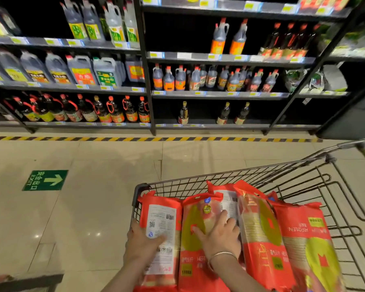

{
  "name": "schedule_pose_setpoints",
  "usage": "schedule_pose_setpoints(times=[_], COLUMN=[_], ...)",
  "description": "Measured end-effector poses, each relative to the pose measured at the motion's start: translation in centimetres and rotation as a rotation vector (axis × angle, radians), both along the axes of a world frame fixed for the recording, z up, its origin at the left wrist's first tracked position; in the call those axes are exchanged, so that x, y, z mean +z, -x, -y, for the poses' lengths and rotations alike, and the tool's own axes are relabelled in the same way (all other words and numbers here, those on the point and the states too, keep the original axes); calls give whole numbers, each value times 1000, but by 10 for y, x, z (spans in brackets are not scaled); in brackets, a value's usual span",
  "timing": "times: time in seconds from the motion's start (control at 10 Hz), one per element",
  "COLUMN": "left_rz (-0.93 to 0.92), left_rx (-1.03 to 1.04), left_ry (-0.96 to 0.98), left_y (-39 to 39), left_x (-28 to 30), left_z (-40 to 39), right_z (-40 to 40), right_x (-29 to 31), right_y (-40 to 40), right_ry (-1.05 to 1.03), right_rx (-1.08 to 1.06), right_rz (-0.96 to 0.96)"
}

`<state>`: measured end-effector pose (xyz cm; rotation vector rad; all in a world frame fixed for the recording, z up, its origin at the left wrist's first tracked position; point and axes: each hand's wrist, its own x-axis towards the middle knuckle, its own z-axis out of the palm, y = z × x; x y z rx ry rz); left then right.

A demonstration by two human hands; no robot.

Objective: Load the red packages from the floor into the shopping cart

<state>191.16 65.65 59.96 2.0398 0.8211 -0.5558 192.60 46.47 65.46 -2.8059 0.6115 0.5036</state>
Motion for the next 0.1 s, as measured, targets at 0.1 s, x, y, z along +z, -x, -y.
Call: schedule_pose_setpoints(times=[0.1], left_rz=[191], left_rx=[-135], left_ry=[-174], left_y=[-5], left_x=[34], left_z=[-3], right_z=[9], right_x=[25], right_y=[-1], right_ry=[108], right_rx=[187], right_rz=[165])
